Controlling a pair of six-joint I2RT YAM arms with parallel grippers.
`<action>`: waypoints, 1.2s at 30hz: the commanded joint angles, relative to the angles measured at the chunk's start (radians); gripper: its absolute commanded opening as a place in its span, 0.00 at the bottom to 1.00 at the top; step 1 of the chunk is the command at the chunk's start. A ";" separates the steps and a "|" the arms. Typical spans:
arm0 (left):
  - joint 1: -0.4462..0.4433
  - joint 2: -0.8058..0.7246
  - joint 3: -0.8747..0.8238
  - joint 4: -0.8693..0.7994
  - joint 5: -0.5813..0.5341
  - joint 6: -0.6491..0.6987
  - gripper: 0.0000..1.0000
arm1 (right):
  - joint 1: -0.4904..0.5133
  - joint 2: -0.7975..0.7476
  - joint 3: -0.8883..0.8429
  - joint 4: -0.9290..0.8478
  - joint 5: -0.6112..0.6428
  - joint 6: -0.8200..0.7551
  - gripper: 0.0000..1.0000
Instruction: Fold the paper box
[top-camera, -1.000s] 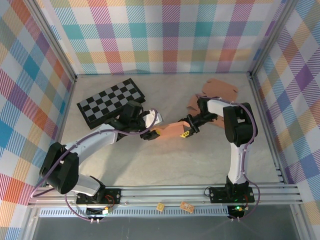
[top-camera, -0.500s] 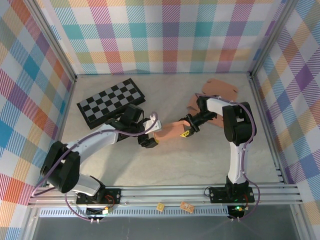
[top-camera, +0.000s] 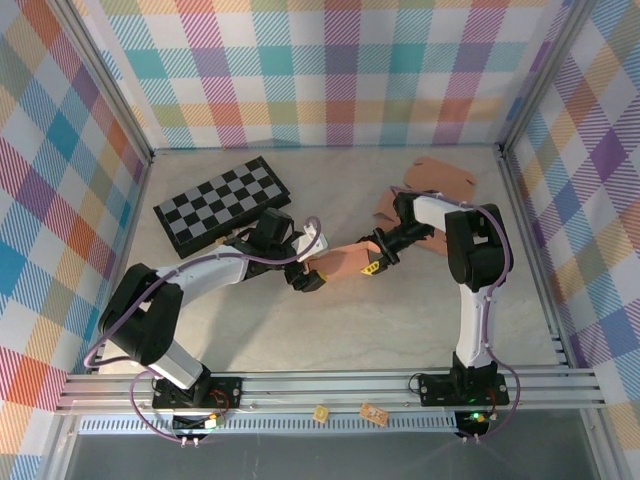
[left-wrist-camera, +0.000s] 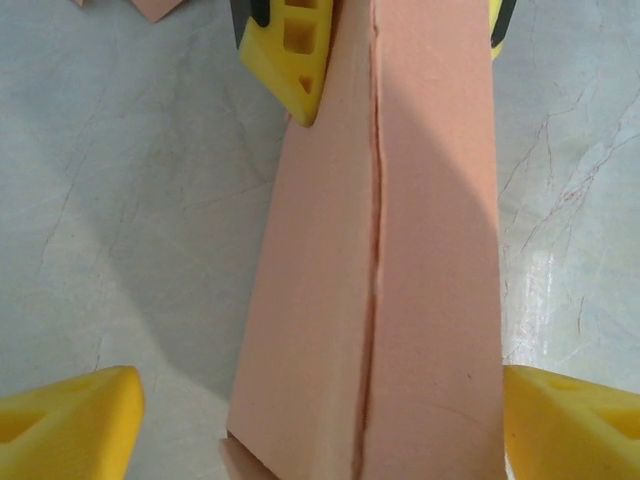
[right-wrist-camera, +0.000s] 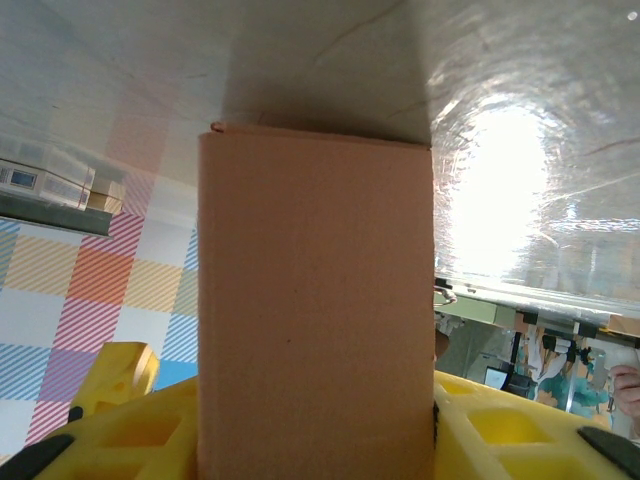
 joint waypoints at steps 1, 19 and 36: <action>0.011 0.015 0.008 0.011 0.042 -0.036 0.84 | -0.004 -0.001 0.004 -0.019 0.102 0.014 0.49; 0.012 0.009 0.040 -0.083 0.067 -0.027 0.67 | -0.008 -0.192 0.157 -0.110 0.358 -0.196 0.74; 0.035 0.004 0.074 -0.157 0.108 -0.002 0.67 | 0.084 -0.643 -0.205 0.380 0.670 -0.936 0.55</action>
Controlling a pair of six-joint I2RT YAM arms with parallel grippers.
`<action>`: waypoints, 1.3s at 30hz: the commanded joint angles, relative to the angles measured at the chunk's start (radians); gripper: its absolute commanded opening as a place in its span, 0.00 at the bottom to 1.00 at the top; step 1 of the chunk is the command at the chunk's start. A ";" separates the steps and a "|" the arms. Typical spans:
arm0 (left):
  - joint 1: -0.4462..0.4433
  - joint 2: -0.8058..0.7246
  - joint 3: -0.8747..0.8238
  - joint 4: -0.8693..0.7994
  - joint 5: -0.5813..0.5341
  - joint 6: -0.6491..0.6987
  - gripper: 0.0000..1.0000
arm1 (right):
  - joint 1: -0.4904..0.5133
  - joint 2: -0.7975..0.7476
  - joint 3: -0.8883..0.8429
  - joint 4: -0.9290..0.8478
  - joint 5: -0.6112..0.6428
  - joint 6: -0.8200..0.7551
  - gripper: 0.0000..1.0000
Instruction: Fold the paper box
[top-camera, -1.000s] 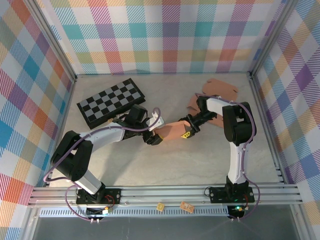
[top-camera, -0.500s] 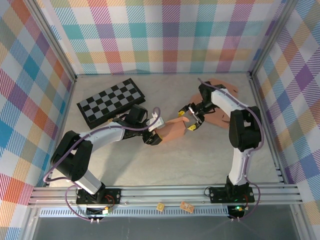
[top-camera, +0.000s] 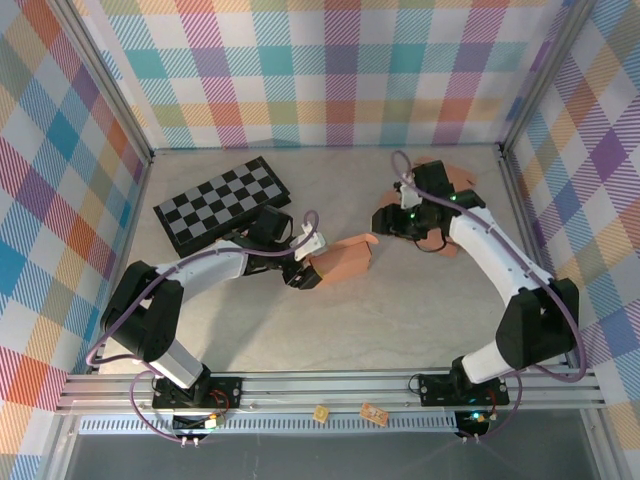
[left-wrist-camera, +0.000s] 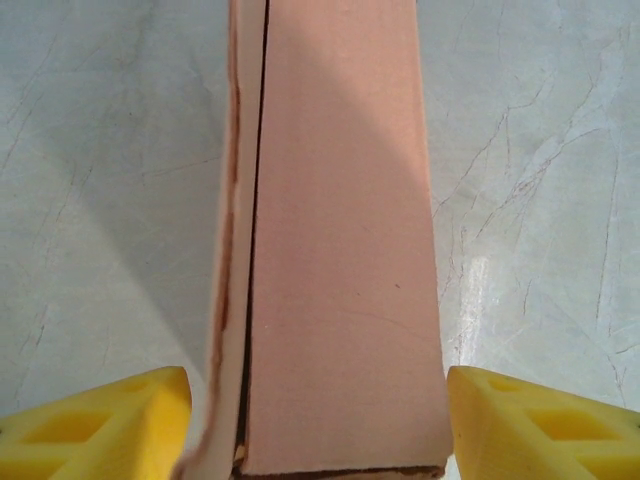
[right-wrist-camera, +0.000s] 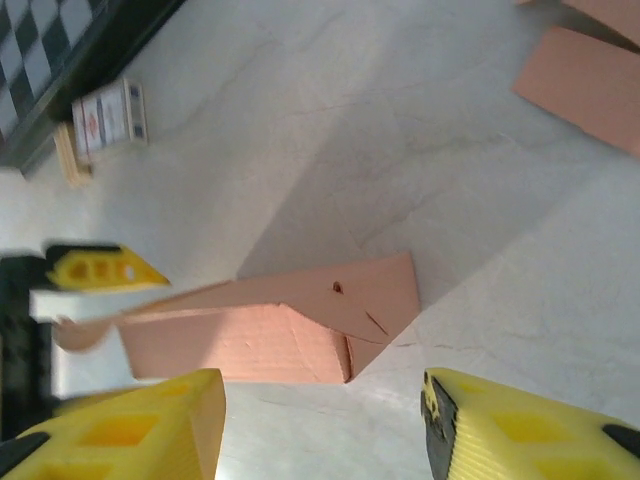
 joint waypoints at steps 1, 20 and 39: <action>0.011 -0.010 0.026 -0.033 0.041 0.021 0.67 | 0.007 0.000 -0.033 0.103 0.025 -0.239 0.55; 0.012 -0.001 0.054 -0.071 0.036 0.004 0.67 | 0.082 0.180 0.141 -0.091 0.051 -0.451 0.44; 0.013 0.007 0.062 -0.064 0.028 -0.005 0.67 | 0.116 0.200 0.185 -0.122 0.159 -0.436 0.16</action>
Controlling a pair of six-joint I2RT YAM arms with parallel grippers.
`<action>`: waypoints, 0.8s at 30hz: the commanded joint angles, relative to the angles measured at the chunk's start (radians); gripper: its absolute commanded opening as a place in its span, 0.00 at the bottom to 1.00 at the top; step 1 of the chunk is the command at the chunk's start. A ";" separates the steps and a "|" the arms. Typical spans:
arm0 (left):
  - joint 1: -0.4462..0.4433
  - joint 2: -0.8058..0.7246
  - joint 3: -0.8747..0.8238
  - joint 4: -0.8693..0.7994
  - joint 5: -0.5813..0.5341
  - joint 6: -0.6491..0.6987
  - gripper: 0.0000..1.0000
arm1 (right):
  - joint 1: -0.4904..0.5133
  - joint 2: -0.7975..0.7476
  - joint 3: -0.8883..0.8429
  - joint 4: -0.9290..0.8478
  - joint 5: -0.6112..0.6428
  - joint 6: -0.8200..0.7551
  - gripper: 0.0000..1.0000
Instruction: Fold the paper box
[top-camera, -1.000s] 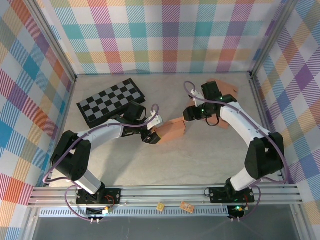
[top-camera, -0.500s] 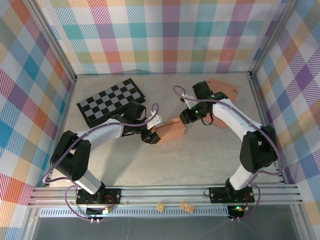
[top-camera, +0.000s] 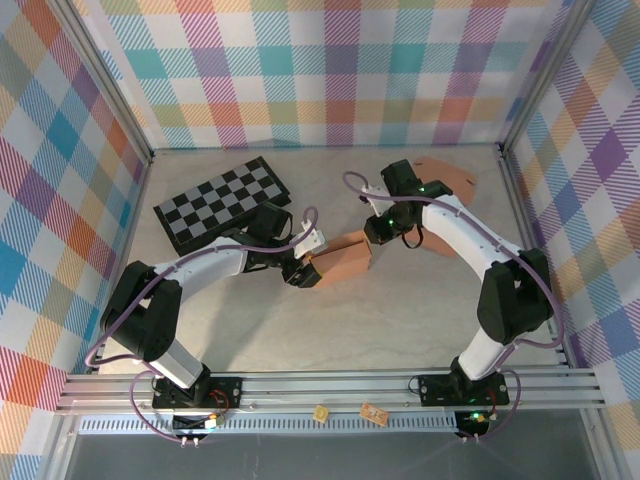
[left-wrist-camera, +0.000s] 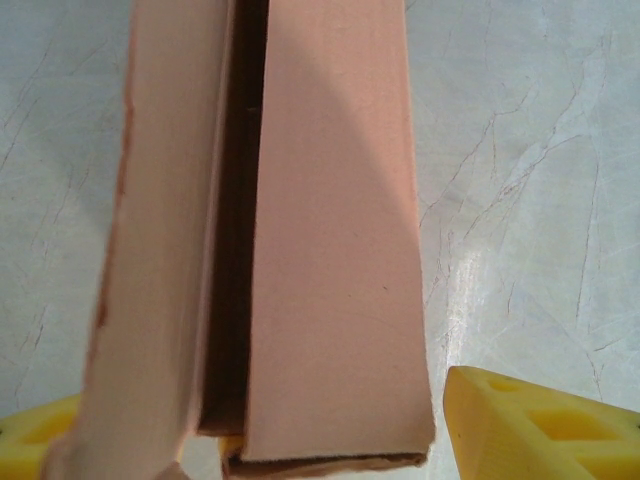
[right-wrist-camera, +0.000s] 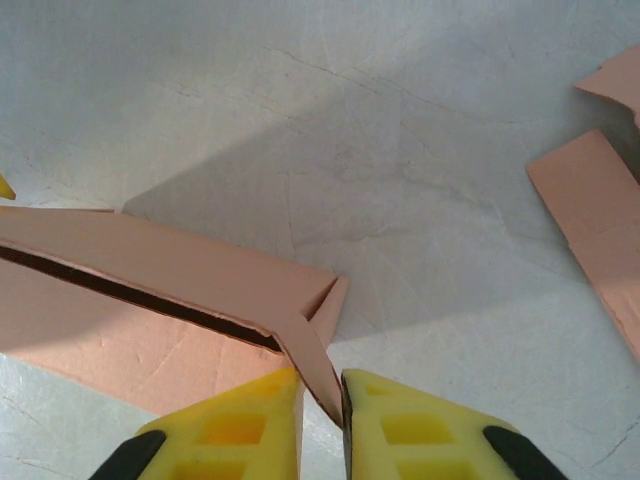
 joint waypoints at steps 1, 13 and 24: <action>0.010 0.005 0.031 -0.011 0.012 -0.007 0.66 | 0.013 0.009 0.032 -0.024 0.003 -0.009 0.15; 0.008 0.007 0.036 -0.009 0.003 -0.021 0.55 | 0.043 -0.025 -0.004 -0.008 0.074 0.011 0.04; 0.008 0.008 0.038 -0.011 -0.016 -0.034 0.49 | 0.068 -0.080 -0.058 -0.027 0.081 0.129 0.00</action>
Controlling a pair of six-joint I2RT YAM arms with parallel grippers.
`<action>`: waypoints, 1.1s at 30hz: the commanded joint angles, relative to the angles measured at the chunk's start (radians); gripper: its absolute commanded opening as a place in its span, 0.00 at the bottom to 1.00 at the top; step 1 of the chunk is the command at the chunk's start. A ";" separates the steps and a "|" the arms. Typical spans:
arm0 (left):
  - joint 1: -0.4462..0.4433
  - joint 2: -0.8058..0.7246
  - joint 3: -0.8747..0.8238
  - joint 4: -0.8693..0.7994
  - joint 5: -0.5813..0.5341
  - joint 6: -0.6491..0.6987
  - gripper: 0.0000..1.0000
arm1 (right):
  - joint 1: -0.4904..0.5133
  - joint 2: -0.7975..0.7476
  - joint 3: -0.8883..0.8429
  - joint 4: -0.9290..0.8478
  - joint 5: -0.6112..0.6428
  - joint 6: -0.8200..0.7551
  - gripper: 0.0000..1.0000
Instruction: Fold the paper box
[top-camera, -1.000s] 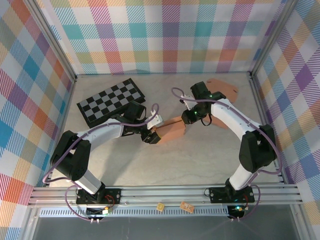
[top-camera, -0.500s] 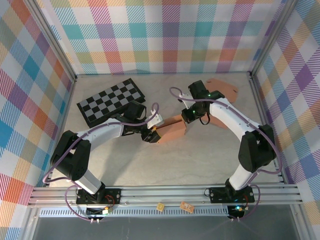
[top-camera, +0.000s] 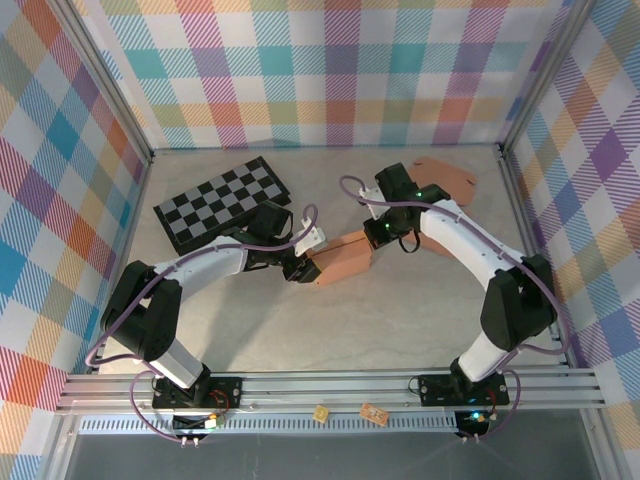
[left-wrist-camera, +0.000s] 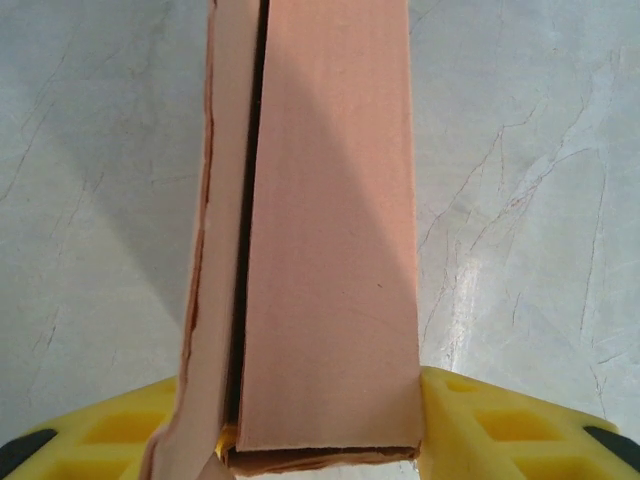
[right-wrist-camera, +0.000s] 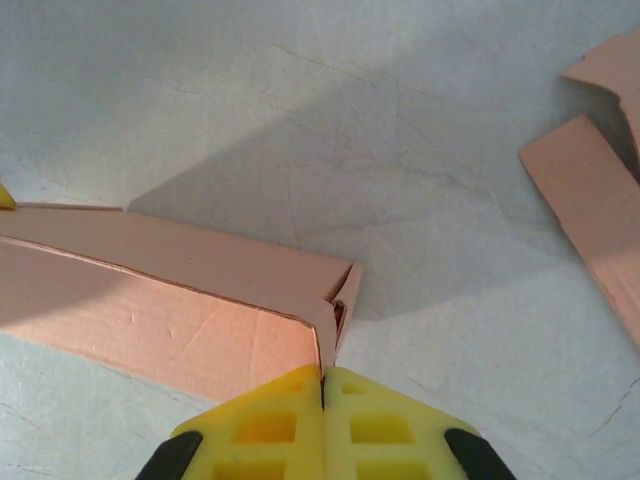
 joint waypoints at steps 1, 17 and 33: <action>0.008 0.006 0.024 -0.010 -0.010 -0.010 0.49 | 0.021 -0.042 -0.043 -0.016 0.007 0.068 0.00; 0.007 -0.105 -0.007 0.062 -0.048 -0.152 0.63 | 0.060 -0.087 -0.162 0.101 0.054 0.179 0.00; 0.010 -0.305 0.016 -0.114 -0.242 -0.563 0.65 | 0.065 -0.062 -0.109 0.055 0.078 0.202 0.00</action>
